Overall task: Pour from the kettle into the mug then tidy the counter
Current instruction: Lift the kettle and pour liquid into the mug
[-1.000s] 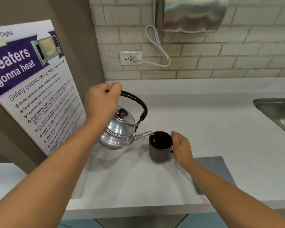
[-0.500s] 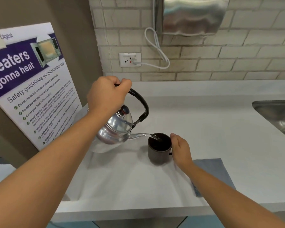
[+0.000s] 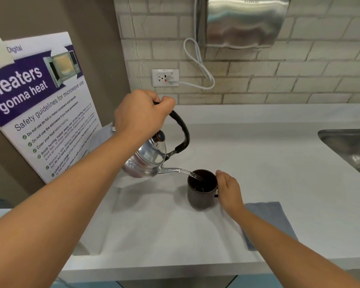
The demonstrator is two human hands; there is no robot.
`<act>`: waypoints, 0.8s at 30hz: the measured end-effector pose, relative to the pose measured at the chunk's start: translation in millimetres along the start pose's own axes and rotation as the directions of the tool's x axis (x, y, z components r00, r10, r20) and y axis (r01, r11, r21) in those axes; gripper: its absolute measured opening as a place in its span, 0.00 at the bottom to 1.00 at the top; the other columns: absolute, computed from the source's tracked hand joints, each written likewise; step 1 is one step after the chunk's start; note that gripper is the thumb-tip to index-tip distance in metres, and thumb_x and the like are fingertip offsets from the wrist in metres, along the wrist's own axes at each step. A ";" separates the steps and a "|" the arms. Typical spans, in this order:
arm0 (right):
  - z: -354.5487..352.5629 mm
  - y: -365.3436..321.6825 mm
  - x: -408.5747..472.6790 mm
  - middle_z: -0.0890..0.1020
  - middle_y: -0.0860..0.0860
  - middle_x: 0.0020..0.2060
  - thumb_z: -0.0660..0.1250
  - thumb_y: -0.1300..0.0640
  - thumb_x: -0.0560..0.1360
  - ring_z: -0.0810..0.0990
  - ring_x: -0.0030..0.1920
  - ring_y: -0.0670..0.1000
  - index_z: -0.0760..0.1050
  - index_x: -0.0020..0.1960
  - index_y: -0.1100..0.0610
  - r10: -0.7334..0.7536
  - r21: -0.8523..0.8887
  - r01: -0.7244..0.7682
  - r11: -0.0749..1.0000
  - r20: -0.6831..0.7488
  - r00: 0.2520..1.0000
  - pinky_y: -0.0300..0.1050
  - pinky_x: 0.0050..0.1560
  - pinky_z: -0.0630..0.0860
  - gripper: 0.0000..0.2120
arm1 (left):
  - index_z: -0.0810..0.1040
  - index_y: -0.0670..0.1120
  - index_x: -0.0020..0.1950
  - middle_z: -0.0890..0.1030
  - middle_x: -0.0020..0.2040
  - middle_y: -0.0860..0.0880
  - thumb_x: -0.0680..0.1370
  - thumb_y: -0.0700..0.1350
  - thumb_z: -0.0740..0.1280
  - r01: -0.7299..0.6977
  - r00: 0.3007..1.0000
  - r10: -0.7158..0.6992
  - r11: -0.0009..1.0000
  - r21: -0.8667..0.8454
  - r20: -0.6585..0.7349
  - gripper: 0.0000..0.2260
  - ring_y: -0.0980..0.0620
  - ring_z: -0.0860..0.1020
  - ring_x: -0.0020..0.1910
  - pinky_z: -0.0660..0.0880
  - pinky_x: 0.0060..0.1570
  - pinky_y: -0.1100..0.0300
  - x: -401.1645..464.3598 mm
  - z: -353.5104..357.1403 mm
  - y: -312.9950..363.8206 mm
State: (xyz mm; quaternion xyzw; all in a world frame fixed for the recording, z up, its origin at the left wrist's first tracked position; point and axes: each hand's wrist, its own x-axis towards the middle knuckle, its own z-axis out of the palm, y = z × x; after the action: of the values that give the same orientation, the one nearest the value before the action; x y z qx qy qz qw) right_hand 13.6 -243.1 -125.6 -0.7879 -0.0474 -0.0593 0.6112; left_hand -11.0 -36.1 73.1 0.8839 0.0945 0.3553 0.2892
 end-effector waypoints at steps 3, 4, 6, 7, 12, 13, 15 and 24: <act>0.1 -0.1 0.8 0.64 0.45 0.22 0.55 0.57 0.81 0.64 0.21 0.41 0.58 0.28 0.54 -0.007 -0.013 0.007 1.000 -0.012 1.000 0.31 0.24 0.62 0.22 | 0.69 0.41 0.29 0.64 0.22 0.50 0.69 0.53 0.62 -0.021 1.000 0.021 1.000 0.020 -0.006 0.17 0.50 0.62 0.25 0.61 0.27 0.60 2.0 0.3 2.8; 0.3 0.0 1.0 0.64 0.44 0.21 0.55 0.57 0.81 0.64 0.21 0.41 0.58 0.28 0.54 -0.006 -0.012 0.006 1.000 -0.014 1.000 0.31 0.24 0.62 0.22 | 0.69 0.41 0.29 0.64 0.22 0.50 0.69 0.53 0.62 -0.028 1.000 0.028 0.999 0.028 -0.004 0.17 0.50 0.62 0.24 0.62 0.27 0.60 2.6 0.4 3.8; 0.1 0.3 1.0 0.64 0.45 0.22 0.55 0.57 0.81 0.64 0.21 0.41 0.58 0.28 0.54 -0.006 -0.009 0.005 1.000 -0.012 1.000 0.31 0.24 0.62 0.22 | 0.69 0.42 0.28 0.64 0.22 0.50 0.69 0.53 0.62 -0.039 0.999 0.039 0.998 0.041 0.004 0.16 0.50 0.62 0.24 0.61 0.26 0.60 4.2 0.3 5.7; 0.1 0.5 1.0 0.64 0.45 0.22 0.55 0.57 0.81 0.64 0.21 0.41 0.58 0.28 0.54 -0.006 -0.008 0.006 1.000 -0.008 1.000 0.31 0.24 0.62 0.22 | 0.68 0.43 0.27 0.63 0.22 0.50 0.69 0.53 0.62 -0.046 0.999 0.046 0.998 0.046 0.008 0.16 0.50 0.61 0.24 0.60 0.26 0.60 5.0 0.1 6.7; -0.6 0.6 1.0 0.65 0.46 0.22 0.55 0.57 0.81 0.65 0.21 0.41 0.59 0.28 0.54 -0.004 -0.003 0.004 1.000 0.005 1.000 0.31 0.24 0.62 0.22 | 0.66 0.45 0.26 0.63 0.22 0.51 0.69 0.52 0.61 -0.077 0.997 0.076 0.995 0.067 0.021 0.16 0.50 0.62 0.24 0.60 0.26 0.60 7.1 -0.1 10.8; -0.9 0.6 1.0 0.65 0.46 0.22 0.55 0.57 0.81 0.65 0.21 0.41 0.59 0.28 0.54 -0.003 -0.004 0.003 1.000 0.008 1.000 0.30 0.24 0.62 0.22 | 0.66 0.45 0.26 0.64 0.22 0.51 0.70 0.52 0.61 -0.083 0.996 0.081 0.994 0.072 0.025 0.16 0.50 0.62 0.24 0.61 0.26 0.60 7.1 0.2 11.7; -0.7 1.0 1.1 0.65 0.46 0.22 0.55 0.57 0.81 0.65 0.21 0.41 0.59 0.28 0.54 -0.002 -0.009 0.002 1.000 0.013 1.000 0.30 0.24 0.62 0.22 | 0.67 0.46 0.26 0.65 0.22 0.51 0.70 0.52 0.61 -0.091 0.996 0.089 0.993 0.078 0.031 0.15 0.50 0.63 0.24 0.63 0.27 0.61 7.2 0.8 13.1; -0.7 4.3 2.7 0.65 0.45 0.23 0.55 0.55 0.81 0.65 0.23 0.42 0.59 0.29 0.55 0.016 -0.011 -0.016 1.000 0.032 0.999 0.35 0.27 0.65 0.21 | 0.70 0.43 0.28 0.63 0.21 0.51 0.71 0.53 0.61 -0.096 0.995 0.095 0.993 0.070 0.024 0.16 0.50 0.62 0.23 0.61 0.26 0.60 4.9 3.7 10.8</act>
State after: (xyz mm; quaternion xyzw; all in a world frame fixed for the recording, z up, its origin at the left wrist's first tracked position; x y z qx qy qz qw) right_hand 16.9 -244.8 -129.1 -0.7922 -0.0505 -0.0422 0.6067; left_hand -5.3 -44.7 80.1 0.9007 0.0618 0.3560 0.2410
